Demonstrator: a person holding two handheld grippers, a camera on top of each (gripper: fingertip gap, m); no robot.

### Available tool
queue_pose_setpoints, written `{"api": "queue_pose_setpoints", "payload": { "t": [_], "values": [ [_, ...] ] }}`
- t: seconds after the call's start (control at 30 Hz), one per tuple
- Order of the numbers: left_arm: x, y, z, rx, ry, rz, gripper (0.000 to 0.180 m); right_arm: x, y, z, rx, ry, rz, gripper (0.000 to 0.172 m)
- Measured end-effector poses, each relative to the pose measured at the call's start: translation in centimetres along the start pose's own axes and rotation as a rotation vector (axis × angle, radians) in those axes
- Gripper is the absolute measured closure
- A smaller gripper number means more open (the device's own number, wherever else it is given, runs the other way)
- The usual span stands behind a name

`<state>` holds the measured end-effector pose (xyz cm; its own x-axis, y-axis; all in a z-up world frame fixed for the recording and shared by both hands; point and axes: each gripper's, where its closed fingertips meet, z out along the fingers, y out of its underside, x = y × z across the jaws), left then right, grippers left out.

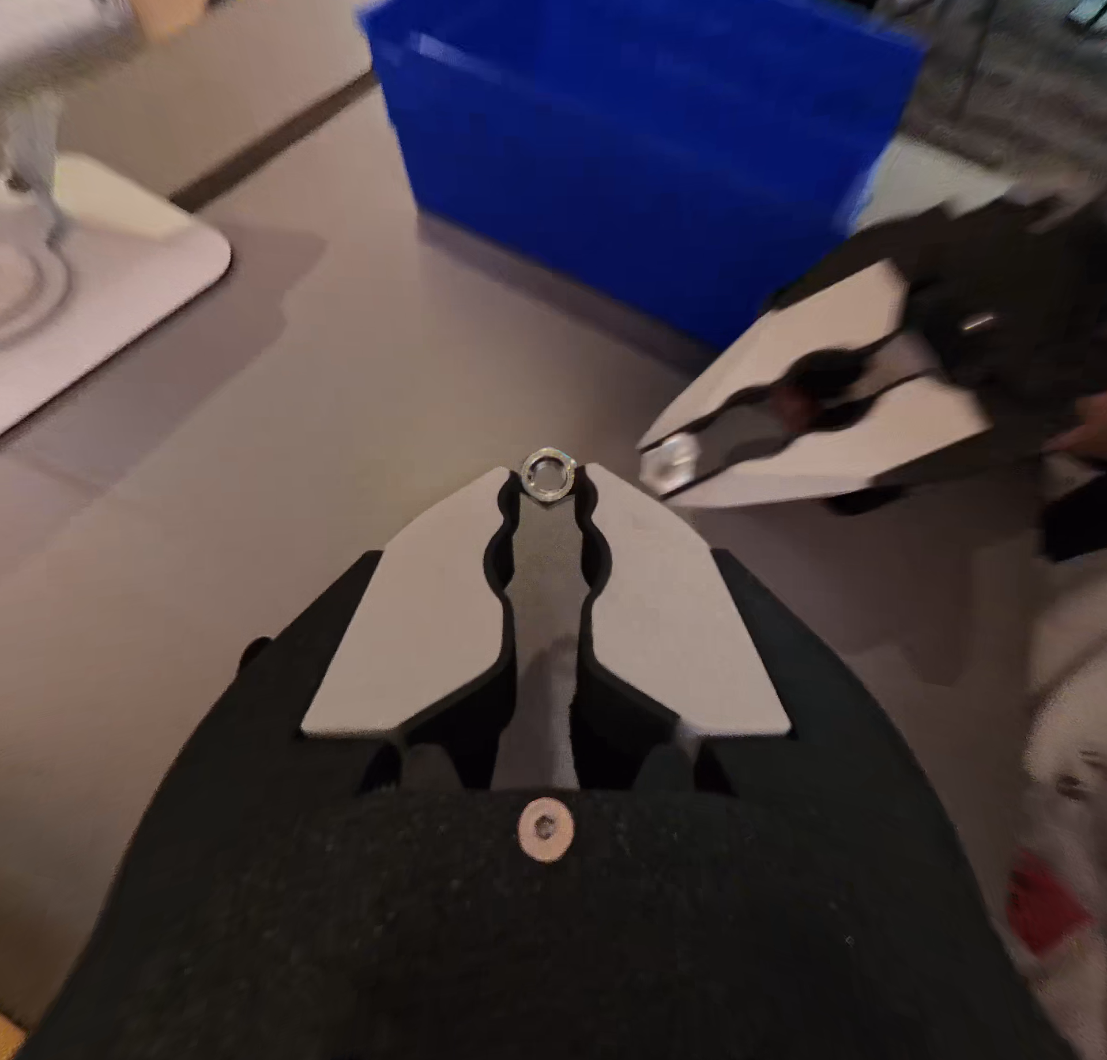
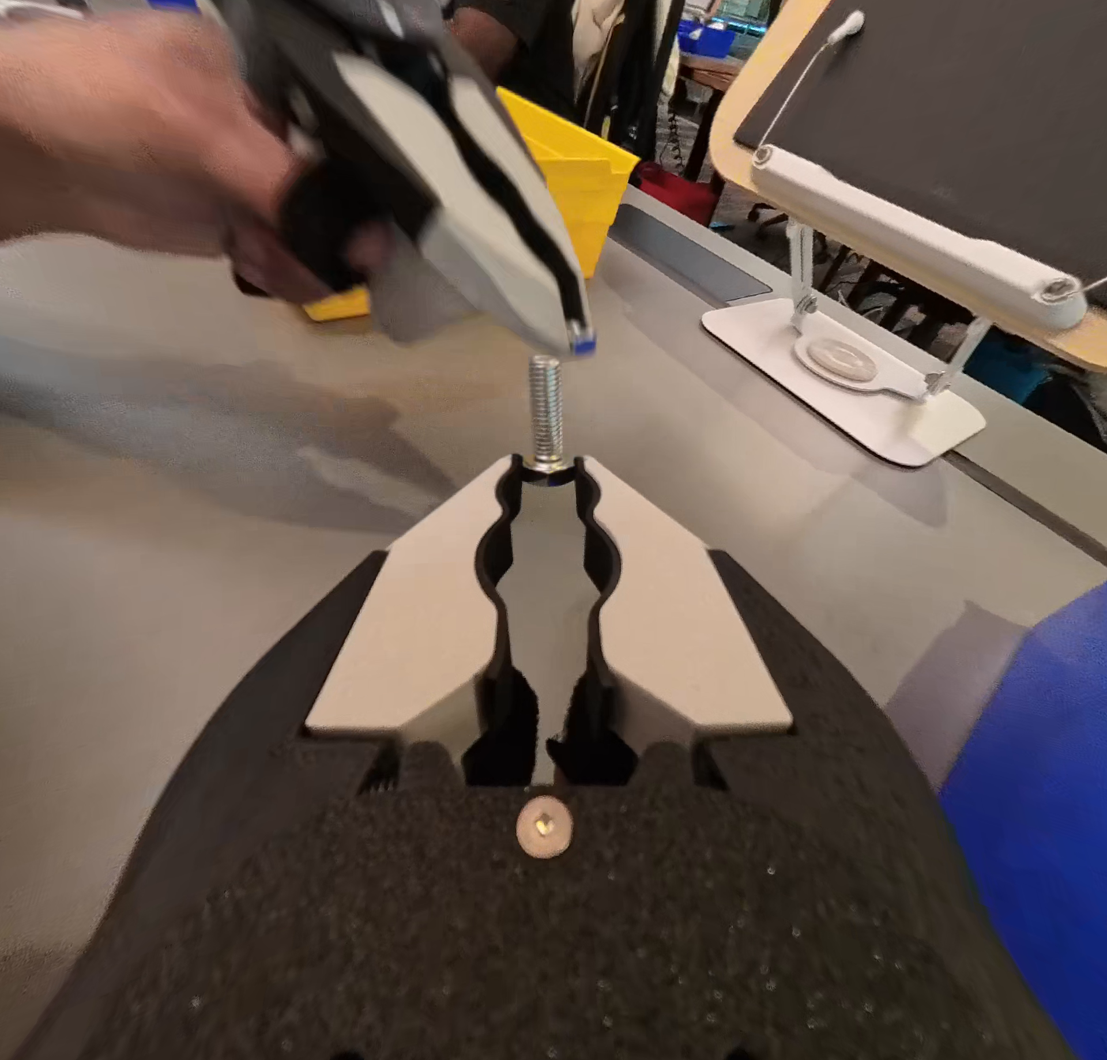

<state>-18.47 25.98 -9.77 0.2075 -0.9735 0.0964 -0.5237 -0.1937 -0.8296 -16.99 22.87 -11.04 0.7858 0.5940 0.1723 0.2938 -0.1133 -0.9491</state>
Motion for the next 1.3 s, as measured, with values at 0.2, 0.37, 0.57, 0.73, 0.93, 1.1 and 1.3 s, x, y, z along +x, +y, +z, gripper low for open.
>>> {"api": "queue_pose_setpoints", "payload": {
  "t": [0.2, 0.37, 0.57, 0.73, 0.93, 1.1, 1.3],
  "values": [
    [4.7, -2.6, -2.3, 0.036, 0.101, 0.027, 0.164, -0.6, -1.0, 0.0, 0.047, -0.035, 0.043, 0.155],
    [5.3, -2.2, -1.8, 0.012, 0.069, 0.072, 0.164, -0.7, -1.3, -0.5, 0.063, -0.033, 0.018, 0.155],
    [5.0, -2.4, -1.8, 0.013, 0.062, 0.057, 0.163, -0.6, -1.6, -0.7, 0.072, -0.032, 0.008, 0.155],
    [4.9, -2.6, -2.0, 0.025, 0.082, 0.019, 0.163, -0.6, -1.9, -0.9, 0.089, -0.032, 0.005, 0.155],
    [4.8, -2.7, -2.0, 0.043, 0.083, 0.004, 0.164, -0.5, -2.2, -1.0, 0.106, -0.034, 0.019, 0.155],
    [4.7, -2.6, -1.9, 0.055, 0.093, -0.045, 0.163, -0.4, -2.1, -1.0, 0.099, -0.019, -0.004, 0.155],
    [4.5, -2.7, -1.6, 0.122, 0.058, -0.185, 0.164, -0.1, -1.9, -1.0, 0.087, 0.012, -0.036, 0.155]
  ]
}}
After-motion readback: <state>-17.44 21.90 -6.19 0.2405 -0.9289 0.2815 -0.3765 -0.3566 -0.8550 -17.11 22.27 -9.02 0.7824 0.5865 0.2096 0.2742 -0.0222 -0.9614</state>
